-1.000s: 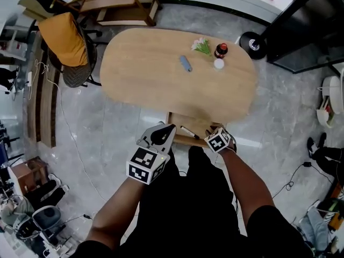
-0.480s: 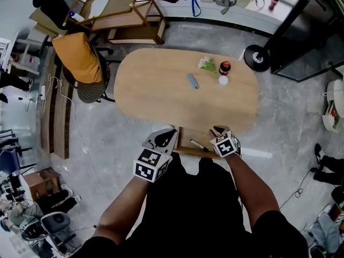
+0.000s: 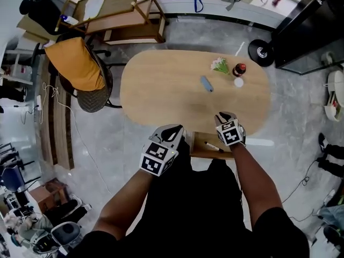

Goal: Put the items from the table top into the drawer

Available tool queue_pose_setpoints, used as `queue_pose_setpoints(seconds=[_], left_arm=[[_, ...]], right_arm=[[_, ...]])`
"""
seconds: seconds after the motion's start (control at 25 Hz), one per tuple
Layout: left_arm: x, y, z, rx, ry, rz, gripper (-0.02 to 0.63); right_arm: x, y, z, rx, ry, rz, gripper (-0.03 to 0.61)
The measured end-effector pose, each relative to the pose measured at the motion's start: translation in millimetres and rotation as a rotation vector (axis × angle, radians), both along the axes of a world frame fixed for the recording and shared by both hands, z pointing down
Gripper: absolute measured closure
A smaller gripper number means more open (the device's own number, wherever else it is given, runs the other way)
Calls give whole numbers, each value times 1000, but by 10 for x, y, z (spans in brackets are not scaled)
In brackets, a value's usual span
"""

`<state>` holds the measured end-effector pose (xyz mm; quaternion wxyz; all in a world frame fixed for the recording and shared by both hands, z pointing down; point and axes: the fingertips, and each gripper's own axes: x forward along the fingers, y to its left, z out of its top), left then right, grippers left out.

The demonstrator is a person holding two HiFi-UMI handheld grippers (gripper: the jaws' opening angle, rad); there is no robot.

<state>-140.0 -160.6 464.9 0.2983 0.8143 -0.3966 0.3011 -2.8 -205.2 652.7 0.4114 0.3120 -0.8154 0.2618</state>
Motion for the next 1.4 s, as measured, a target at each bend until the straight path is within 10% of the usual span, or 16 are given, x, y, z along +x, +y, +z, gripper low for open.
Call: queue_pose_setpoints(seconds=[0.68, 1.4], left_arm=[[-1233, -358, 804, -112, 0, 57, 612], [-1183, -234, 916, -139, -9, 91, 612]], right_arm=[[-640, -1503, 1375, -29, 226, 72, 436], [-567, -1412, 1601, -123, 237, 73, 460]])
